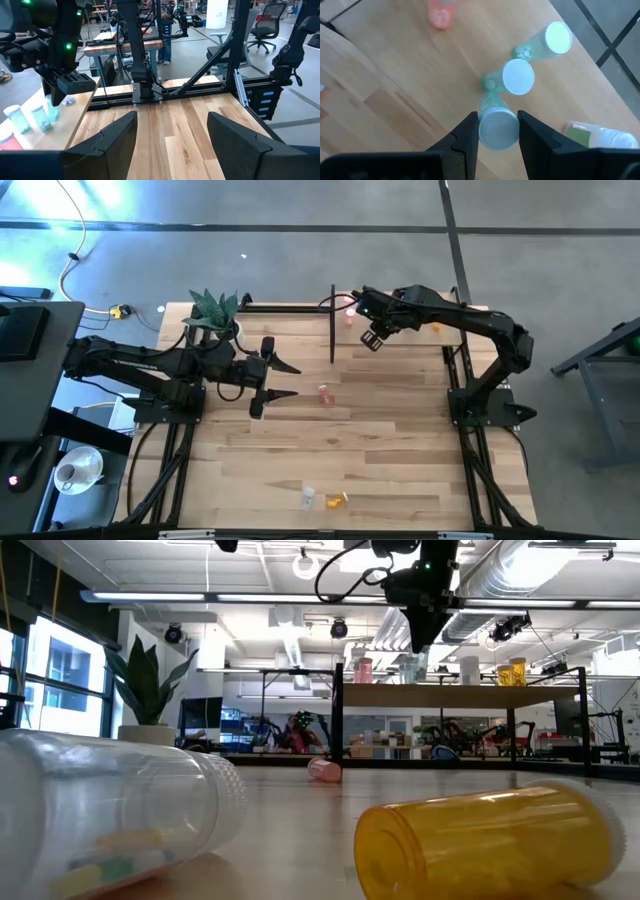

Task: Pick and place medicine bottles onto shelf by color
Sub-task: Put the green pill bottle on the shelf aligned with the other green pill bottles

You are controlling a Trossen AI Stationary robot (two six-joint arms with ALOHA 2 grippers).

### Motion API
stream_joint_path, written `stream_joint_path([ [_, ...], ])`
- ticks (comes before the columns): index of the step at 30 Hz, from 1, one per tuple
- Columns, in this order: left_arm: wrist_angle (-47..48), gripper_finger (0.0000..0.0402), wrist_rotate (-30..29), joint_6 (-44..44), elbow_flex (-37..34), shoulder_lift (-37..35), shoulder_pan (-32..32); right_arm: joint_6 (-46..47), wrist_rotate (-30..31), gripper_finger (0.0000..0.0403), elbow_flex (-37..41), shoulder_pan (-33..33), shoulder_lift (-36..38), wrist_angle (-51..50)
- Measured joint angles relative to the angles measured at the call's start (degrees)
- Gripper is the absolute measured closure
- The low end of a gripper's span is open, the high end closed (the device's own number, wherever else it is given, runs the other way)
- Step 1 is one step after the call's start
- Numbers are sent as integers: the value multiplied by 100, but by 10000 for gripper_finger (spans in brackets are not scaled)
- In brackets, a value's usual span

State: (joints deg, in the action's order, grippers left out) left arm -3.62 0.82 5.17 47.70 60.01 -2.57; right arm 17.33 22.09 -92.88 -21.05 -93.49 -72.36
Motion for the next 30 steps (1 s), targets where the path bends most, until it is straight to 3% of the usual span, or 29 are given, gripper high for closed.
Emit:
stream_joint_path([
  [7, 0, 170, 0, 0, 0, -2, 0, -189, -884, 302, -123, -190, -2, -215],
  [19, 0, 170, 0, -1, 0, -1, -2, 329, -1196, 302, -1604, -240, -48, -609],
  [30, 130, 170, 0, -2, 0, -2, -2, 165, -1641, 302, -1692, -411, -709, -1251],
])
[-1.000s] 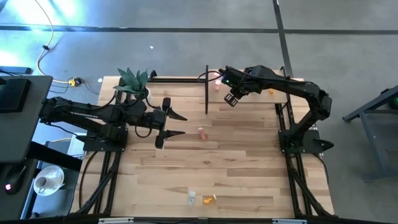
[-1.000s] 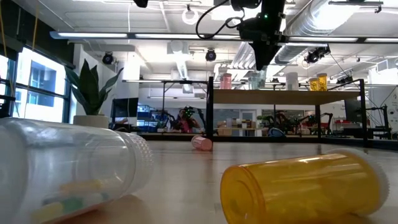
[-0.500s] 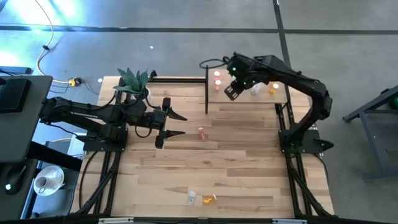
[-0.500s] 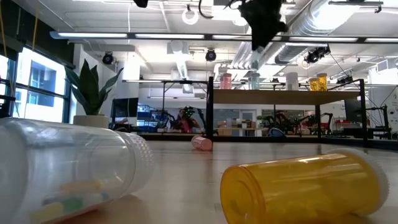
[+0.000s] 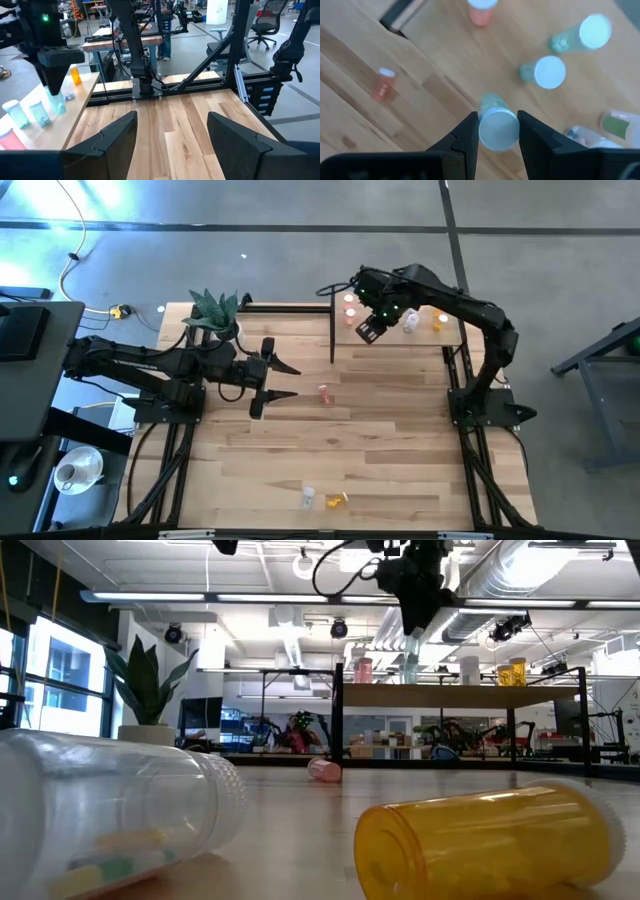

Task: Pick and place medicine bottles onto shelf by color
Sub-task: Put the green pill bottle on the shelf aligned with the other green pill bottles

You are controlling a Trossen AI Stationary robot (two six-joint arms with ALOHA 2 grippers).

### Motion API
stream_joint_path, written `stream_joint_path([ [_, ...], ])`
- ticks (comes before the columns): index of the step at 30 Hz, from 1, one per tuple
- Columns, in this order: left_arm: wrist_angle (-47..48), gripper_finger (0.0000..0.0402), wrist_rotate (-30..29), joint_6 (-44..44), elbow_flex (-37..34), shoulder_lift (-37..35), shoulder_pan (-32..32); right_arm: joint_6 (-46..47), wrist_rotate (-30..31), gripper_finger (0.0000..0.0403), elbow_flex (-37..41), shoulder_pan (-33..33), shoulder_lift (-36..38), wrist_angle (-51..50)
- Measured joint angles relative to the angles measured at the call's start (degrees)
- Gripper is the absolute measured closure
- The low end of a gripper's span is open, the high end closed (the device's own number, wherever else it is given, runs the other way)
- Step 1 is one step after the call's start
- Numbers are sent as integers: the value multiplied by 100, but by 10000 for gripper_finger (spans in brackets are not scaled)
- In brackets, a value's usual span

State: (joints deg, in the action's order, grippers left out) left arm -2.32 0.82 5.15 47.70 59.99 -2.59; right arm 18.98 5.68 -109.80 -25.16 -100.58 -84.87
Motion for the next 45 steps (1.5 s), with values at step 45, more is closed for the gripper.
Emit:
stream_joint_path([
  [45, 125, 170, 0, -46, 0, 1, 1, 404, 10, 302, -4, -261, -605, -234],
])
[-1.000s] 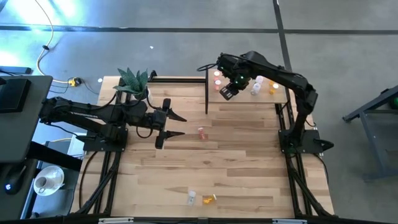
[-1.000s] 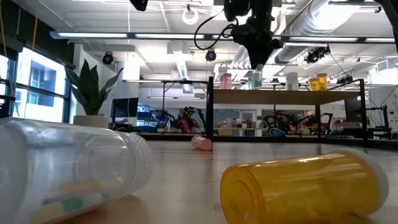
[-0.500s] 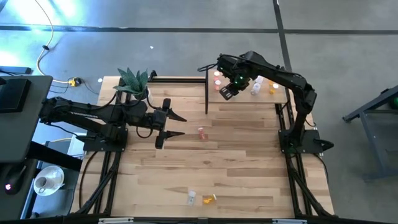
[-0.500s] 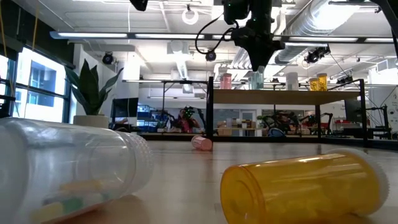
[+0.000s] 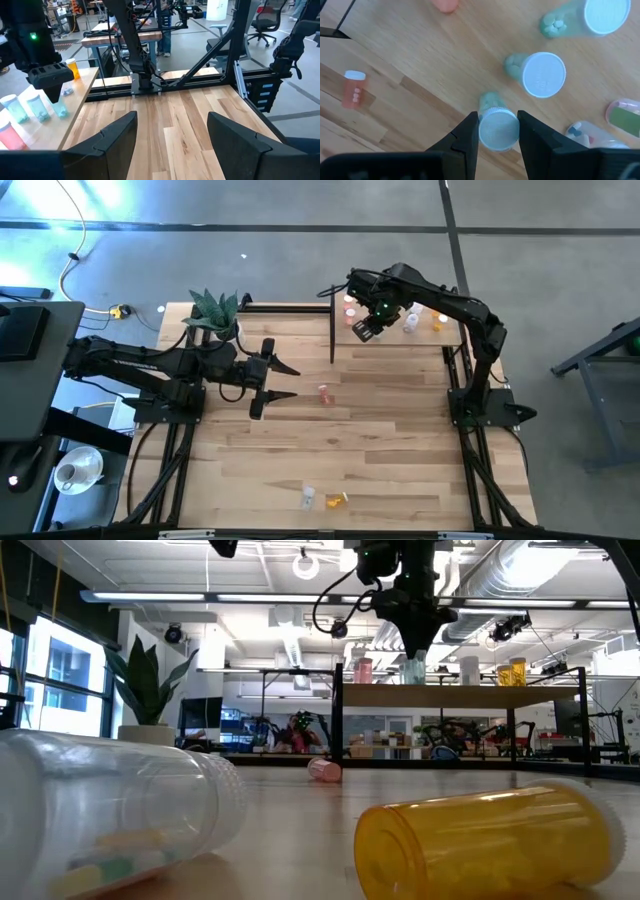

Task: Pick and place medicine bottles onto shelf by color
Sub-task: Put the green pill bottle on the shelf aligned with the other green pill bottles, then put the red pill bottle on the shelf aligned with the other red pill bottles

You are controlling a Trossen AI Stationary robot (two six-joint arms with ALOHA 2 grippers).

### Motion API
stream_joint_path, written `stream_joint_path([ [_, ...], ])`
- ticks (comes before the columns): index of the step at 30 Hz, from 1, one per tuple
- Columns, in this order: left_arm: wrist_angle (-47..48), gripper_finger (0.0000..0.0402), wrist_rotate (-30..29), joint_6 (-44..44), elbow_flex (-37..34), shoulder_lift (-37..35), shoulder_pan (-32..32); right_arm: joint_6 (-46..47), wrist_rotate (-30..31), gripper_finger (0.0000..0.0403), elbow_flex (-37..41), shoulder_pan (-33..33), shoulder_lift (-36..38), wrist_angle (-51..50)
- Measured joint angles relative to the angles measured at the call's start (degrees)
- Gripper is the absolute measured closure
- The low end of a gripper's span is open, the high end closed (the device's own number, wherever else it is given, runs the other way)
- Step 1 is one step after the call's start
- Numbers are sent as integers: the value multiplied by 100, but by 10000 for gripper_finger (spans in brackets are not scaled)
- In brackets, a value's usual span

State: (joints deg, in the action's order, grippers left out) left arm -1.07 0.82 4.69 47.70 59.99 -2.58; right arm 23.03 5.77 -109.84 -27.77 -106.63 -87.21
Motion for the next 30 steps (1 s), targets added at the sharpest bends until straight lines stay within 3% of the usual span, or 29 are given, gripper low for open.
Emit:
stream_joint_path([
  [8, 0, 170, 0, 0, 0, 0, 1, -33, 21, 294, -2, 0, -9, -1],
  [20, 1, 170, 0, 0, 0, 1, 1, -121, 313, 244, 15, 0, -41, -8],
  [30, 1, 170, 1, 0, 0, 0, 0, -251, 290, 246, 13, 0, 221, -65],
])
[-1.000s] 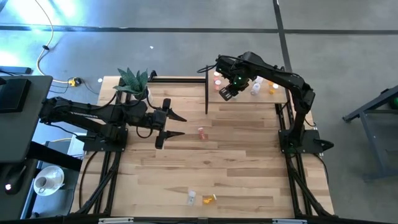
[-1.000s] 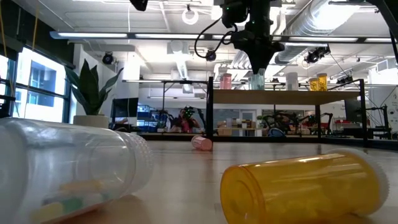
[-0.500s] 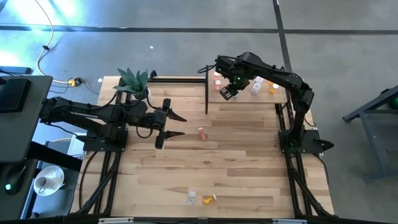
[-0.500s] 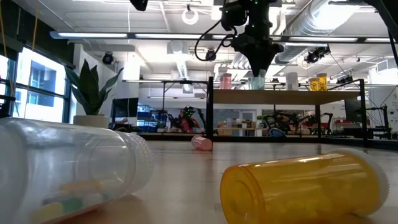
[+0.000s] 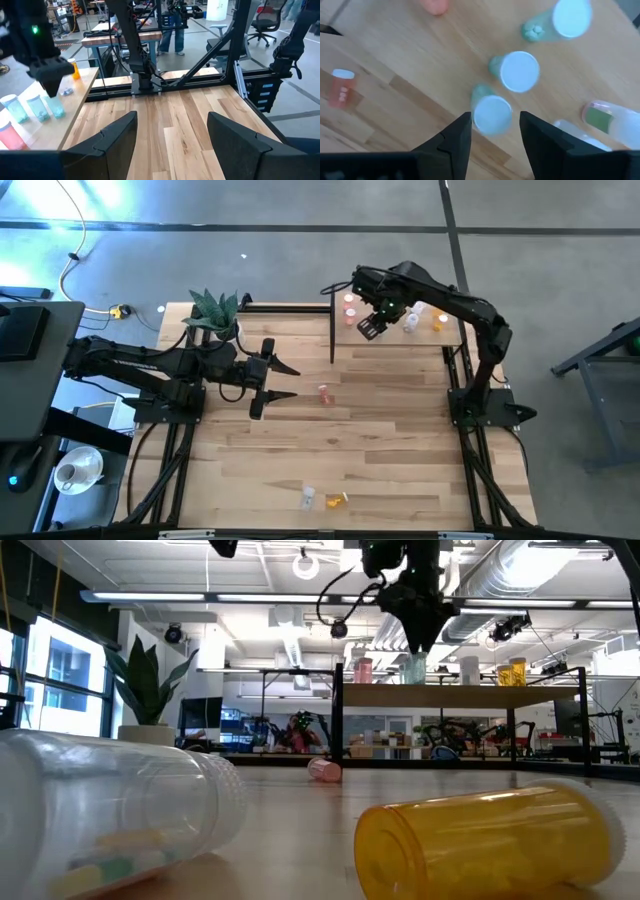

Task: Pick and place medicine bottles onto shelf by color
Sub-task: Put the red pill bottle on the shelf aligned with the other red pill bottles

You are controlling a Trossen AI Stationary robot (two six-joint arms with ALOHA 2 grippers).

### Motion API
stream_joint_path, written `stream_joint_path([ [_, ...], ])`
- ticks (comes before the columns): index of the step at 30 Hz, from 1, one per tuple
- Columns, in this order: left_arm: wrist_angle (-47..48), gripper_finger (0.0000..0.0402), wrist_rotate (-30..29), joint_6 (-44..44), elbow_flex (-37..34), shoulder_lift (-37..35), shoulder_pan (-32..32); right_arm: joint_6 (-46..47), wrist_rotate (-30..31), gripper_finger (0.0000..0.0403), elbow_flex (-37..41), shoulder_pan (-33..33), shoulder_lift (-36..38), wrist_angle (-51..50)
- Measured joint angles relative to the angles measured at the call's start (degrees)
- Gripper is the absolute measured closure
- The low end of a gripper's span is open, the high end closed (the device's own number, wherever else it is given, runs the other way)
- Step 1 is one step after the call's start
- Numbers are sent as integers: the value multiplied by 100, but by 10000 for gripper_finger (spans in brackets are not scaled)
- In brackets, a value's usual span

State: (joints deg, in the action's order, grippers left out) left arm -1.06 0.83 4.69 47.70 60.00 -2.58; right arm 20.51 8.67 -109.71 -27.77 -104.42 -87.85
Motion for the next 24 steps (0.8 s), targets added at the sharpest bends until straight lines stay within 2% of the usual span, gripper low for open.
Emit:
stream_joint_path([
  [6, 86, 170, -1, 1, 1, -1, 0, 39, -11, 247, -6, 74, 513, 6],
  [10, 282, 170, -1, 0, 2, -1, -1, 276, -13, 247, -7, 347, 835, 20],
  [14, 511, 170, -10, -15, 2, -1, -1, 304, 22, 247, -7, 901, 1002, 20],
  [24, 1045, 170, -156, -124, 0, 0, 0, 645, 538, 247, 56, 2311, 963, 4],
])
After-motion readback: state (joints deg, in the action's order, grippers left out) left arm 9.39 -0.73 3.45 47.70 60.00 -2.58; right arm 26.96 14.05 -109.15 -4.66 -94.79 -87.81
